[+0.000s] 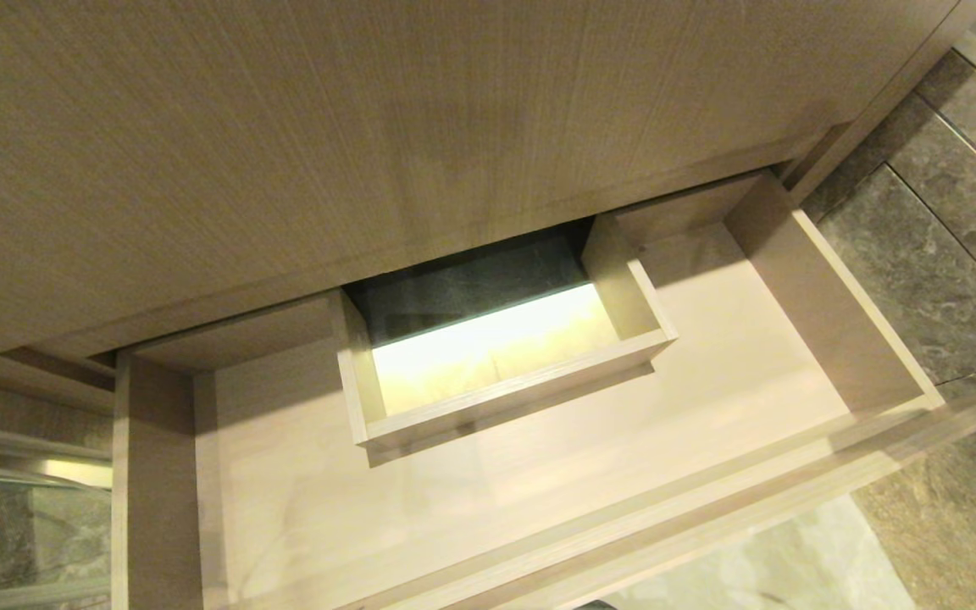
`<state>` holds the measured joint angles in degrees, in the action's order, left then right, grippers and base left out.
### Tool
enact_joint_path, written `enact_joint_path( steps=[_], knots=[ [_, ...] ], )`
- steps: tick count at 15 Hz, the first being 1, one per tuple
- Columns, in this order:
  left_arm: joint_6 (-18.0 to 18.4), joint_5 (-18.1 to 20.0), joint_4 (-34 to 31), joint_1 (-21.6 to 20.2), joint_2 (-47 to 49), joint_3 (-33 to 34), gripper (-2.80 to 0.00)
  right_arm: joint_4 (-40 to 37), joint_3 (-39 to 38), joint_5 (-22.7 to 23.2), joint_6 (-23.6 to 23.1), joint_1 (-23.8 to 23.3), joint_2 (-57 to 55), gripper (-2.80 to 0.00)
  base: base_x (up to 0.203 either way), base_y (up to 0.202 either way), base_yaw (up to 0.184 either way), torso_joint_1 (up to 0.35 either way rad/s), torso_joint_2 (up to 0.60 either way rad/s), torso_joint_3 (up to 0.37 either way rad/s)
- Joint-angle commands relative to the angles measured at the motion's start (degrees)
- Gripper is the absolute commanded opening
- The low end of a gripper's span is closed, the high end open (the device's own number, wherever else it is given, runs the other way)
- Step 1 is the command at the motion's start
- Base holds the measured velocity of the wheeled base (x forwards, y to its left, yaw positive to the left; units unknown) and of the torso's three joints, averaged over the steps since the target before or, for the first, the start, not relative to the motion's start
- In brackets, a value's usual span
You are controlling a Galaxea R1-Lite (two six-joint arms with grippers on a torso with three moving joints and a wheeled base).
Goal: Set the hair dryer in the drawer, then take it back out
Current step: Place it on the countertop
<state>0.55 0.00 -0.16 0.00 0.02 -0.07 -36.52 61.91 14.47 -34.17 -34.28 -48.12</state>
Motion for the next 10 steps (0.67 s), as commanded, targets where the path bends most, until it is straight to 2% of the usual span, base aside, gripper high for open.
enact_joint_path(
  steps=[1, 6, 10],
  knots=[
    [0.0, 0.0, 0.0, 0.0, 0.0, 0.1, -2.8, -0.4, -0.3, 0.1, -0.2, 0.0, 0.2, -2.8, 0.0, 0.0, 0.0, 0.0, 0.0, 0.0],
    [0.0, 0.0, 0.0, 0.0, 0.0, 0.0, -2.8, -0.2, -0.3, 0.1, -0.1, 0.0, 0.3, -2.8, 0.0, 0.0, 0.0, 0.0, 0.0, 0.0],
    [0.0, 0.0, 0.0, 0.0, 0.0, 0.1, -2.8, -0.4, -0.3, 0.1, 0.0, 0.0, 0.3, -2.8, 0.003, -0.008, 0.137, 0.003, 0.0, 0.002]
  ],
)
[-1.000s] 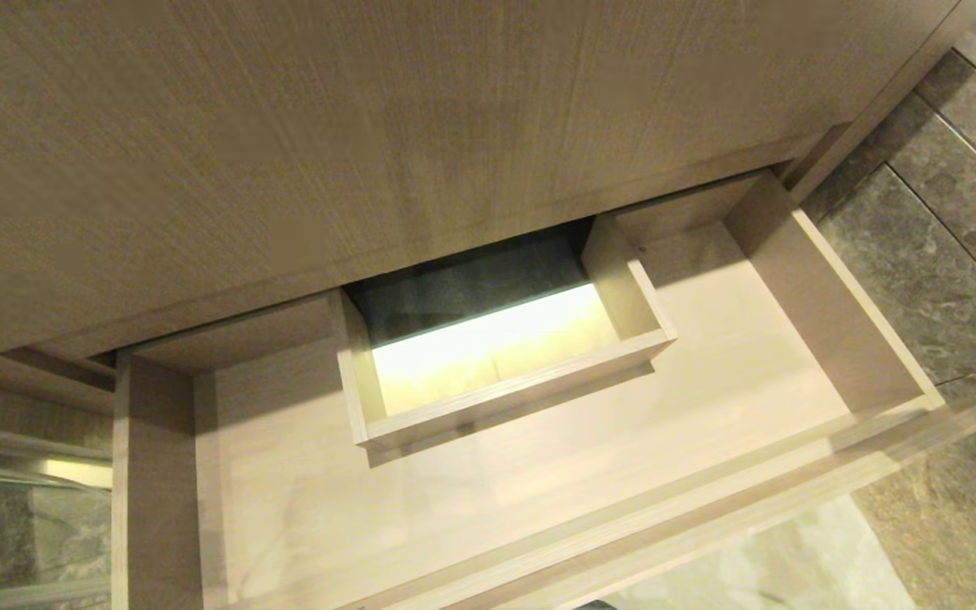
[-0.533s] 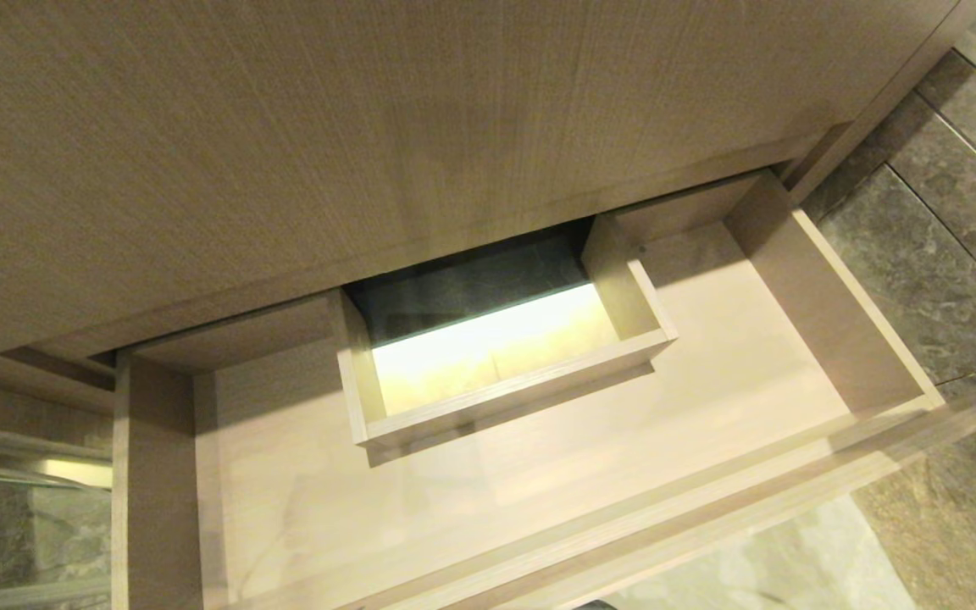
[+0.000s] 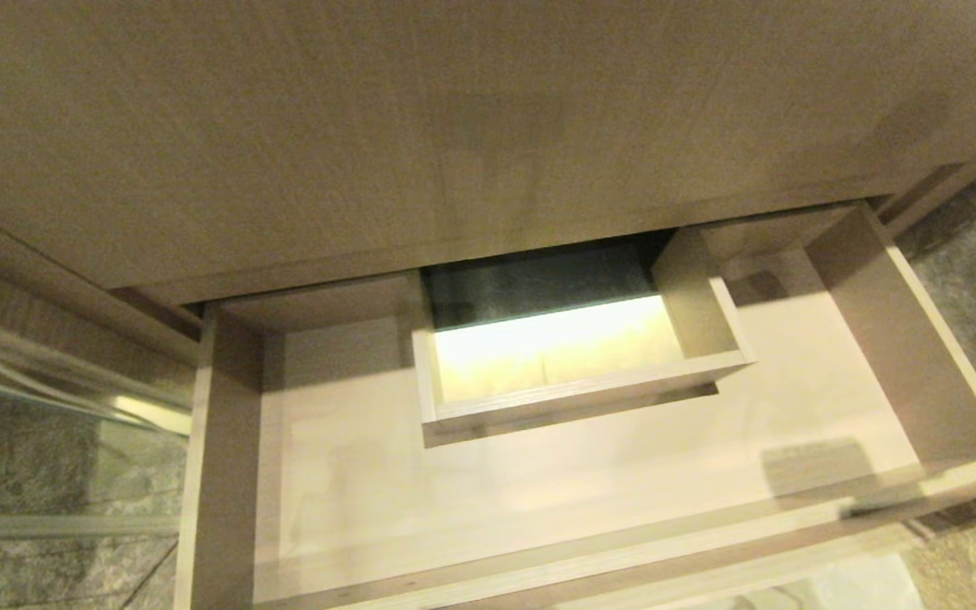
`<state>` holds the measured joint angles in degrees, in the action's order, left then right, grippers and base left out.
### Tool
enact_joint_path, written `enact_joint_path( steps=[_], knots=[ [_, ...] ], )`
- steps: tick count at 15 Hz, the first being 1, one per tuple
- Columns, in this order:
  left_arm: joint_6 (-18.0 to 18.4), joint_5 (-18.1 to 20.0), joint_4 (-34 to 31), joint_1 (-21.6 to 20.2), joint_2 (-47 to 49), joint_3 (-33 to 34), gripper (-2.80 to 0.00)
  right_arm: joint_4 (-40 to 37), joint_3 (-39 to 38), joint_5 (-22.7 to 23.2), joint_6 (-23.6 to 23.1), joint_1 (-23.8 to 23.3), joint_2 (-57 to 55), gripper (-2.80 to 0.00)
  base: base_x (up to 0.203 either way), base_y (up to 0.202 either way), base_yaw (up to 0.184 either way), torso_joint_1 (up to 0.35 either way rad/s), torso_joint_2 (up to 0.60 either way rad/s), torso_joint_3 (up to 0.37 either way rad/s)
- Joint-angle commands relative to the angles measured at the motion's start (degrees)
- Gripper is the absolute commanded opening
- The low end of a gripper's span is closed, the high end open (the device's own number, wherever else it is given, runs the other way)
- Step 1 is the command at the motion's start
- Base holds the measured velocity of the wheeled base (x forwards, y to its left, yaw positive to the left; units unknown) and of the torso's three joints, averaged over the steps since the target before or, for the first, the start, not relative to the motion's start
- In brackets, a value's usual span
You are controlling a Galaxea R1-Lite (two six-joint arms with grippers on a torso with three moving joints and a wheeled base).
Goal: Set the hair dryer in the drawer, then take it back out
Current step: Place it on the countertop
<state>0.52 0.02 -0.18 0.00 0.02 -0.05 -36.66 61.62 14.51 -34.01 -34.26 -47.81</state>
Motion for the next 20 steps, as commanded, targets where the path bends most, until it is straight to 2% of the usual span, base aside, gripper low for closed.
enact_joint_path(
  steps=[1, 11, 20],
  knots=[
    [0.0, 0.0, 0.0, 0.0, 0.0, 0.0, -2.8, -0.1, 0.1, 0.1, -0.3, 0.1, -0.1, -2.8, 0.0, -0.007, 0.177, 0.001, 0.01, 0.002],
    [0.0, 0.0, 0.0, 0.0, 0.0, 0.0, -2.8, -0.3, -0.1, 0.1, -0.3, 0.1, 0.3, -2.8, 0.001, -0.007, 0.164, 0.003, 0.0, 0.001],
    [0.0, 0.0, 0.0, 0.0, 0.0, 0.0, -2.8, -0.5, 0.1, 0.1, -0.3, 0.0, 0.5, -2.8, 0.0, 0.0, 0.008, 0.0, 0.0, 0.0]
  ],
)
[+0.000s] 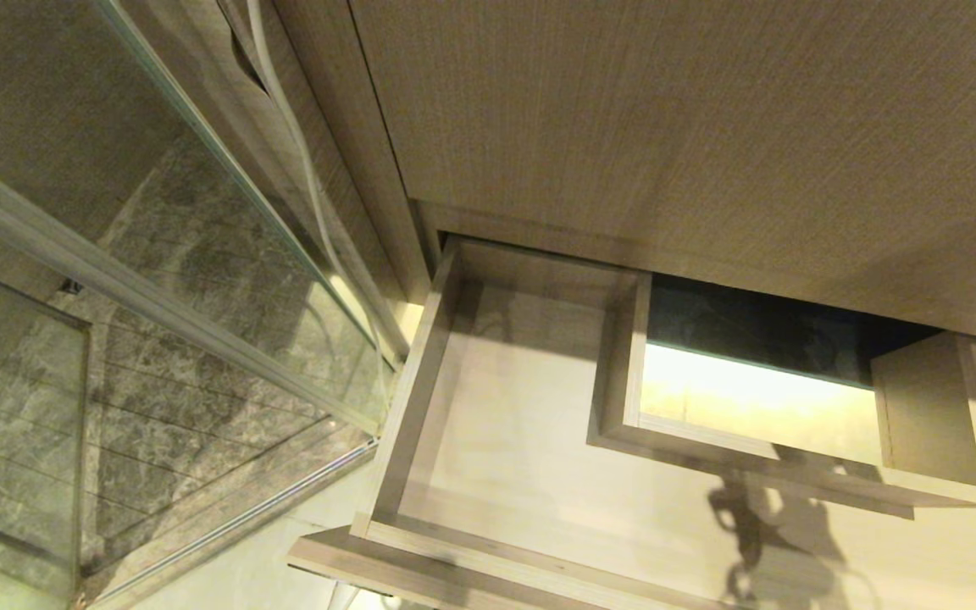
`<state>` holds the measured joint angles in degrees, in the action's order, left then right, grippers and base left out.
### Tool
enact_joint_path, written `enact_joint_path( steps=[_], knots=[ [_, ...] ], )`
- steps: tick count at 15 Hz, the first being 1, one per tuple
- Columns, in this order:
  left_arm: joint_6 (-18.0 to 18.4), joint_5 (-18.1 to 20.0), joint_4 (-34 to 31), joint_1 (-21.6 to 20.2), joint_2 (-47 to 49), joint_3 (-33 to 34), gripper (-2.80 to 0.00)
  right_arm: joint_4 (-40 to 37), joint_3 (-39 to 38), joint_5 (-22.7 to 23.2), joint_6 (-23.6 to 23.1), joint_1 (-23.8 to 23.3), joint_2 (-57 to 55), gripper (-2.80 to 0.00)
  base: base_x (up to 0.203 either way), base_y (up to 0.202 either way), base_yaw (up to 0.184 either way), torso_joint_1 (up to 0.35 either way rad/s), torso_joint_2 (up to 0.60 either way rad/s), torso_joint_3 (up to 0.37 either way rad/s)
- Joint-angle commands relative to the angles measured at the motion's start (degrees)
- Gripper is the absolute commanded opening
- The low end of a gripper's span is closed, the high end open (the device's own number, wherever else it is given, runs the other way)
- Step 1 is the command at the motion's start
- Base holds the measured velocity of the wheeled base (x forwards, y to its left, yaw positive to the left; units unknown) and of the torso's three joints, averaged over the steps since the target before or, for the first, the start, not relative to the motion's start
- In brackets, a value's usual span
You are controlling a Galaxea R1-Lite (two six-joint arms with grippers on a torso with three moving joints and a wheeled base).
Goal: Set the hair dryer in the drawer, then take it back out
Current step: Place it on the countertop
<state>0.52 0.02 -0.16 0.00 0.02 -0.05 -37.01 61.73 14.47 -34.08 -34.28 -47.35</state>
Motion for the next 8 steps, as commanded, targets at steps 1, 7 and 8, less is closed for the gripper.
enact_joint_path(
  steps=[1, 7, 8],
  knots=[
    [0.0, 0.0, 0.0, 0.0, 0.0, 0.0, -2.8, -0.1, -0.1, 0.1, -0.2, 0.0, 0.2, -2.8, 0.0, 0.0, 0.0, 0.0, 0.0, 0.0],
    [0.0, 0.0, 0.0, 0.0, 0.0, 0.0, -2.8, -0.2, 0.0, 0.1, -0.2, 0.0, 0.0, -2.8, 0.0, 0.0, 0.0, 0.0, 0.0, 0.0],
    [0.0, 0.0, 0.0, 0.0, 0.0, 0.0, -2.8, -0.3, 0.1, 0.0, -0.2, 0.0, -0.1, -2.8, 0.0, 0.0, 0.0, 0.0, 0.0, 0.0]
  ],
)
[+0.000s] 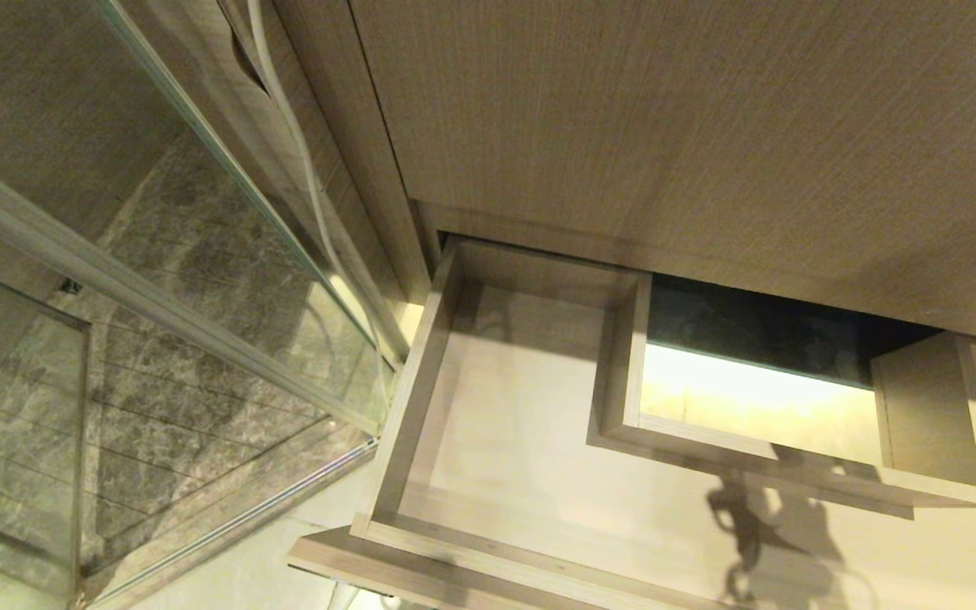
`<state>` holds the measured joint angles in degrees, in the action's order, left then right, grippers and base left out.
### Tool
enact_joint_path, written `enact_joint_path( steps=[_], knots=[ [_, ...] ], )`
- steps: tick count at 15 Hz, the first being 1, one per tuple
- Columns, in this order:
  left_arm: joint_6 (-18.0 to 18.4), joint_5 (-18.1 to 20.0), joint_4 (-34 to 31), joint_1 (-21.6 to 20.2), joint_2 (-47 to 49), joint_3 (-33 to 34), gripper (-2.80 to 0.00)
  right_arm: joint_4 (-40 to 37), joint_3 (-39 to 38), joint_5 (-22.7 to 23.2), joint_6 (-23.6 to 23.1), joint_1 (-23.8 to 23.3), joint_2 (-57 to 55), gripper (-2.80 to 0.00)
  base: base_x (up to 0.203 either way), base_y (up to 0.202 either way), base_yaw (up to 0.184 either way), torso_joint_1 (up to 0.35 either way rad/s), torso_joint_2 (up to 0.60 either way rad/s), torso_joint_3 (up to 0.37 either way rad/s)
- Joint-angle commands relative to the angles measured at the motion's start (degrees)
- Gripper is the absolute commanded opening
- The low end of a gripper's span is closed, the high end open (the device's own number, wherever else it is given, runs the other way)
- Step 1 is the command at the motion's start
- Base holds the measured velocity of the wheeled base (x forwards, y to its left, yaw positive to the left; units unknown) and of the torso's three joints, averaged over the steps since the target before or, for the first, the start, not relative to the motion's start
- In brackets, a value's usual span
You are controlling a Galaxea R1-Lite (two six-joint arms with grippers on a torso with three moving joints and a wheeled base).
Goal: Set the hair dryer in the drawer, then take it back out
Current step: Place it on the countertop
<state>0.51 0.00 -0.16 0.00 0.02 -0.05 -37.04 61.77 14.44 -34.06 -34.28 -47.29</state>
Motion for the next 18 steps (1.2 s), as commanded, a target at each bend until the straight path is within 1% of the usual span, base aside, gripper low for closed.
enact_joint_path(
  steps=[1, 18],
  knots=[
    [0.0, 0.0, 0.0, 0.0, 0.0, 0.0, -2.8, 0.1, 0.1, 0.2, -0.2, 0.0, -0.3, -2.8, 0.0, 0.0, 0.0, 0.0, 0.0, 0.0],
    [0.0, 0.0, 0.0, 0.0, 0.0, 0.0, -2.8, 0.2, 0.2, 0.1, 0.0, 0.0, -0.1, -2.8, 0.0, 0.0, 0.0, 0.0, 0.0, 0.0]
  ],
)
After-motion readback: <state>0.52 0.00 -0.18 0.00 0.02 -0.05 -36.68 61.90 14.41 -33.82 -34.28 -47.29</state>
